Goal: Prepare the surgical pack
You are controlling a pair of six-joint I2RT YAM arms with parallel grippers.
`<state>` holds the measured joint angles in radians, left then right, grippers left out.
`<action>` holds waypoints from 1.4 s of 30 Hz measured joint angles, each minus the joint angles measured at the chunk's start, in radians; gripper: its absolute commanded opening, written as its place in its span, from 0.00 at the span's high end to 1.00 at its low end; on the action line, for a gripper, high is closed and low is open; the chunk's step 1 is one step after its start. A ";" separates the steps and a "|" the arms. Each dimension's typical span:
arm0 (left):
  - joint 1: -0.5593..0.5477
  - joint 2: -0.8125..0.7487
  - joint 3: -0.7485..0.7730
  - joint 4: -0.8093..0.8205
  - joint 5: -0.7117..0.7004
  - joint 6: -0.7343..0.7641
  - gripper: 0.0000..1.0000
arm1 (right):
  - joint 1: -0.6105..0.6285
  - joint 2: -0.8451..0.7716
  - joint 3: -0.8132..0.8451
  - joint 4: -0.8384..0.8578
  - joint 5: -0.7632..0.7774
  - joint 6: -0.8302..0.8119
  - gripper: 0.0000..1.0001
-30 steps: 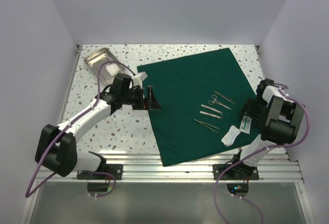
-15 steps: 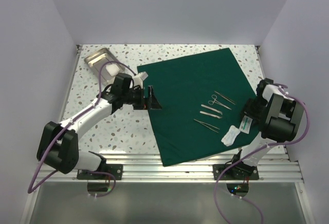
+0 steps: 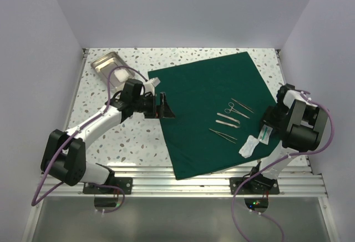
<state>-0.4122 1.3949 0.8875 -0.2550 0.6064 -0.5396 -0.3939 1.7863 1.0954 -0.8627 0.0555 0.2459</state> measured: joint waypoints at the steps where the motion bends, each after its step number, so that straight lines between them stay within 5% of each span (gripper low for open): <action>1: 0.000 0.000 0.000 0.000 0.001 0.000 0.10 | 0.000 0.000 0.001 0.000 -0.002 0.000 0.51; 23: 0.002 0.000 -0.029 0.070 0.082 -0.053 0.06 | 0.032 -0.072 0.172 -0.062 0.003 0.055 0.58; 33: -0.055 0.035 -0.031 0.269 0.121 -0.212 0.12 | 0.378 -0.128 0.317 -0.113 -0.153 0.171 0.60; 42: -0.140 0.112 0.107 0.293 0.052 -0.263 0.09 | 0.631 -0.200 0.326 -0.074 -0.315 0.323 0.60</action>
<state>-0.5518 1.5066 0.9943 0.0376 0.6582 -0.8024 0.2371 1.5860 1.4212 -0.9367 -0.2600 0.5694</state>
